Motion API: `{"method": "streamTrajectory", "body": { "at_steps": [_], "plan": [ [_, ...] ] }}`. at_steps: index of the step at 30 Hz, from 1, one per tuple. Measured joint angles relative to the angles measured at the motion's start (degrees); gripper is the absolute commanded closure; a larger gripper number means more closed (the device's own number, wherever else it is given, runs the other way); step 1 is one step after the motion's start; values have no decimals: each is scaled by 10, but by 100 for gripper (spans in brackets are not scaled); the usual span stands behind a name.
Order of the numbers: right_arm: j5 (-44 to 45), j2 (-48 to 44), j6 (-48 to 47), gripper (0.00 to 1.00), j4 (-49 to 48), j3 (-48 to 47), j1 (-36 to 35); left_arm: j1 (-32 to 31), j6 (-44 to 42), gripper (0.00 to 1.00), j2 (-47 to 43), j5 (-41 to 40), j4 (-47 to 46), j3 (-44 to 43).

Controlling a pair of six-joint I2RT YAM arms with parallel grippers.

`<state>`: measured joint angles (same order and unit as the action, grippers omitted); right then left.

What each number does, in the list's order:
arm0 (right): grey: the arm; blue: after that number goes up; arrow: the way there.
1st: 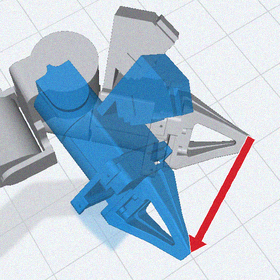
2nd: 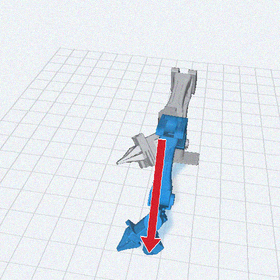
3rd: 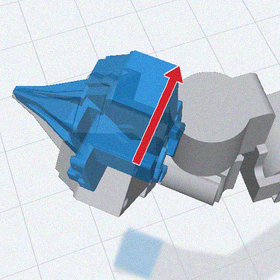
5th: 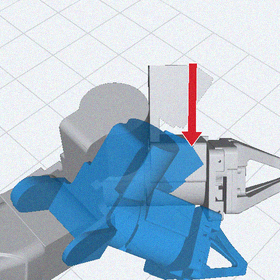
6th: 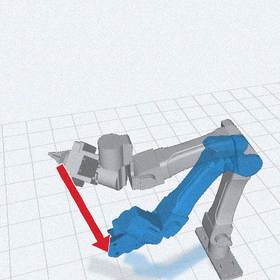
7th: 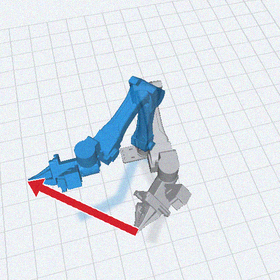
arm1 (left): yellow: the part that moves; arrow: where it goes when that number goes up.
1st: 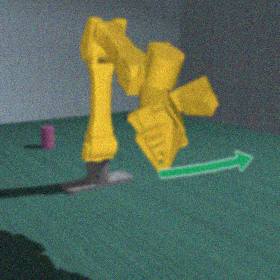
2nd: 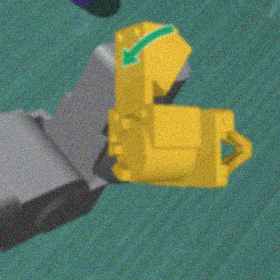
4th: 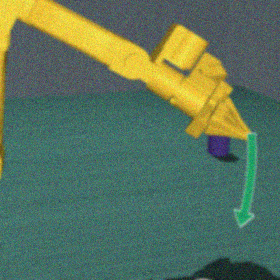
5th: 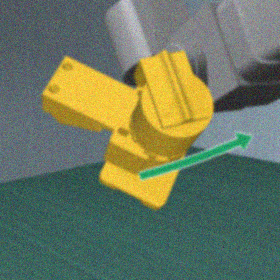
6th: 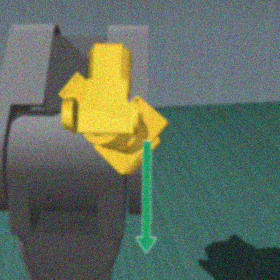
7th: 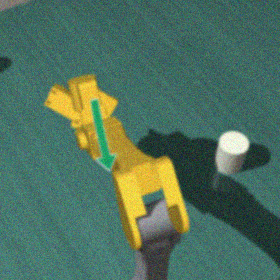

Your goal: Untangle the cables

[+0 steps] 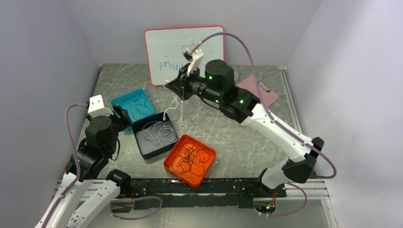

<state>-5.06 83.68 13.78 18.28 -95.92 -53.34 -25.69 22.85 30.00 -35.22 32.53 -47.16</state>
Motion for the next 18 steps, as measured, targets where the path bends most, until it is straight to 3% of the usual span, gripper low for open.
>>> {"method": "streamTrajectory", "body": {
  "at_steps": [11,18],
  "plan": [
    [-6,71,-4,100,-26,-30,-57,0,42,33,-84,-75,38,9],
    [-30,106,21,100,-71,14,-61,0,48,33,-84,-87,38,9]
  ]
}}
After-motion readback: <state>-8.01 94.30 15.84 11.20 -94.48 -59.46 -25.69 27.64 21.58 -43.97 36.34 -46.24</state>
